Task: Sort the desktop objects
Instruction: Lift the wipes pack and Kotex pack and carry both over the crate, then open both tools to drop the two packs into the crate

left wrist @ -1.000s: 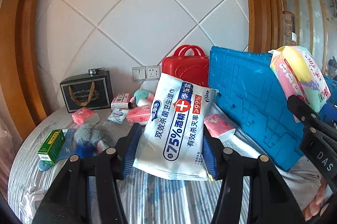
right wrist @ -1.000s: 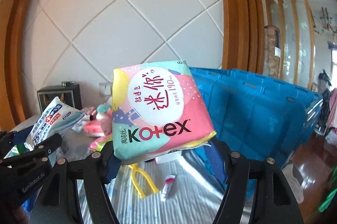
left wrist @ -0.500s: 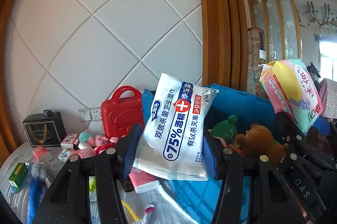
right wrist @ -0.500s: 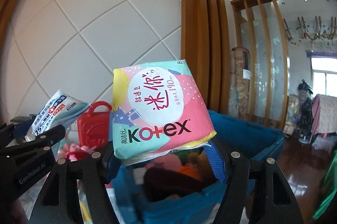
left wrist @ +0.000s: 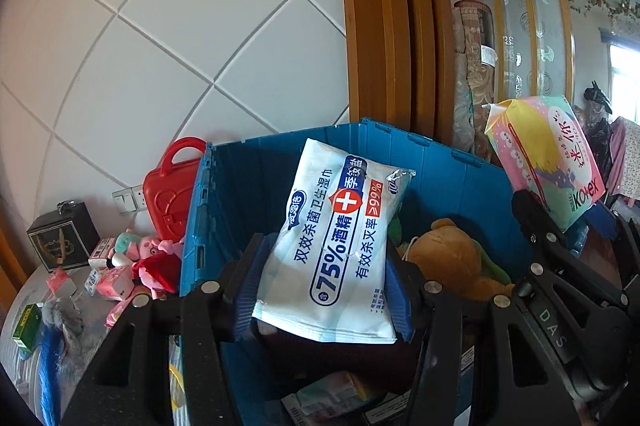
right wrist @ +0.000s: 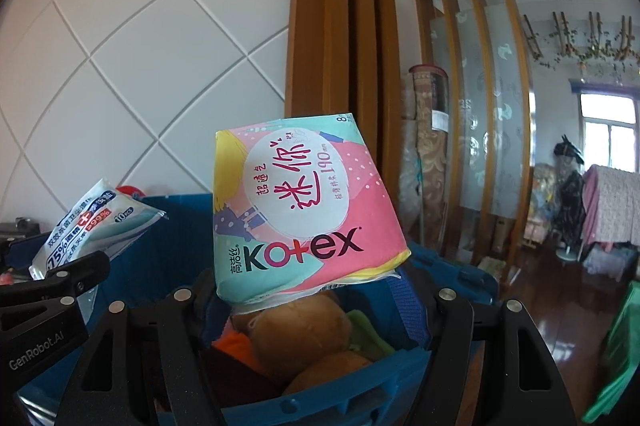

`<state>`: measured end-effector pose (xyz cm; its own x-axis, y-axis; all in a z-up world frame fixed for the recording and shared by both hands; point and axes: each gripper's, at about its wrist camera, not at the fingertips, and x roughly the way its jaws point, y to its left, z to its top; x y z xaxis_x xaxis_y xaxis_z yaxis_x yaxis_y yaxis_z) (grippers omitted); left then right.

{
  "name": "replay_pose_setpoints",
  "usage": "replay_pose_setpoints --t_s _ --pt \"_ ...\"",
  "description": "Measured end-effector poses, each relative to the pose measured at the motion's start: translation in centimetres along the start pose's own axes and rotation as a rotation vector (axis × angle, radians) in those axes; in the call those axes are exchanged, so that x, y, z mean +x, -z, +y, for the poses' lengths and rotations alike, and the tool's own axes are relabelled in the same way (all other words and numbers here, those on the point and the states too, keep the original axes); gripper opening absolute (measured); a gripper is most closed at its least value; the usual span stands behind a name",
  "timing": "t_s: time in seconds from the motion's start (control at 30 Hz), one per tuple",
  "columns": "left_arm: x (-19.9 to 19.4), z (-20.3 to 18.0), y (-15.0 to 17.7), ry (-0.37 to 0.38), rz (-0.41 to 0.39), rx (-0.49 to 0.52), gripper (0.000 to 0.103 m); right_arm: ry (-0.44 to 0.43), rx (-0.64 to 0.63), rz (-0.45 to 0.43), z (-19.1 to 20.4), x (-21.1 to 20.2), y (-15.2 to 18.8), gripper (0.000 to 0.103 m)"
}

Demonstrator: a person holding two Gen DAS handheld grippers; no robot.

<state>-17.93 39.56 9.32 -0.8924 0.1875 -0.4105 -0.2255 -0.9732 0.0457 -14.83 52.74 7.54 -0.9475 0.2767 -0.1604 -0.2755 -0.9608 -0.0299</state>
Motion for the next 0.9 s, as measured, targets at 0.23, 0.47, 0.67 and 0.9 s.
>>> replay_pose_setpoints --t_s 0.23,0.47,0.67,0.9 --pt "1.0 -1.3 -0.3 -0.001 0.002 -0.015 0.057 -0.008 -0.008 0.010 -1.9 1.7 0.1 0.071" --pt "0.7 -2.0 -0.7 -0.007 -0.036 -0.011 0.073 0.026 -0.036 -0.053 -2.6 1.3 -0.2 0.102" --pt "0.4 -1.7 -0.8 -0.013 -0.045 -0.019 0.074 0.012 -0.016 -0.055 -3.4 1.2 -0.5 0.102" --pt "-0.7 0.0 -0.7 -0.029 -0.061 -0.042 0.074 -0.003 -0.018 -0.044 -2.2 0.6 -0.4 0.102"
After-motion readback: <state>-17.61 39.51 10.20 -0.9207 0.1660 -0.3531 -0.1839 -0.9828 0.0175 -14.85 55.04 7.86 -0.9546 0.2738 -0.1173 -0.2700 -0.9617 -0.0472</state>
